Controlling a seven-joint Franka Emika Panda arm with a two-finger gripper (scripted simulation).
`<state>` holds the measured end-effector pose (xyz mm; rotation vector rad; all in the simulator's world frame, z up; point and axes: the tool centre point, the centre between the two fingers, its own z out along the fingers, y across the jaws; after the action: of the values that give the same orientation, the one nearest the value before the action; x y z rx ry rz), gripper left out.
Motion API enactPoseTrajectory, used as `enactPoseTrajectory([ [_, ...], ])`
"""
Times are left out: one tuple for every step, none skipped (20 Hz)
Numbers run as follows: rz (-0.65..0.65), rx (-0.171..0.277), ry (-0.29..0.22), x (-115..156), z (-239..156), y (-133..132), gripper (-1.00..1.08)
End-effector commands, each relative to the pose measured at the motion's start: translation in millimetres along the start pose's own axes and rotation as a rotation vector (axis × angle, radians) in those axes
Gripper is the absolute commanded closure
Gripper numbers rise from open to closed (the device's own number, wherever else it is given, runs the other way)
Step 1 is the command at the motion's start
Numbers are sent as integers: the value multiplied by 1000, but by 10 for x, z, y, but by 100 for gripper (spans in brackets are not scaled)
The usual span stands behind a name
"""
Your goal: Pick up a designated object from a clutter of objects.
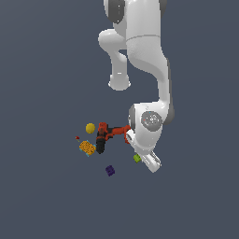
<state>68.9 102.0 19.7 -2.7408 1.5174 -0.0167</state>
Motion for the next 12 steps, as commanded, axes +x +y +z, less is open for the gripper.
enactPoseTrajectory([
  [0, 0, 0, 1, -1, 1, 108],
  [0, 0, 0, 3, -8, 4, 108],
  [0, 0, 0, 8, -20, 9, 108],
  [0, 0, 0, 14, -37, 15, 108],
  [0, 0, 0, 22, -59, 24, 108],
  [0, 0, 0, 32, -86, 34, 108],
  [0, 0, 0, 44, -115, 47, 108],
  [0, 0, 0, 57, -152, 61, 108],
  [0, 0, 0, 73, -194, 77, 108],
  [0, 0, 0, 90, -242, 95, 108],
  [0, -1, -1, 110, -291, 116, 108],
  [0, -1, -1, 131, -349, 138, 108],
])
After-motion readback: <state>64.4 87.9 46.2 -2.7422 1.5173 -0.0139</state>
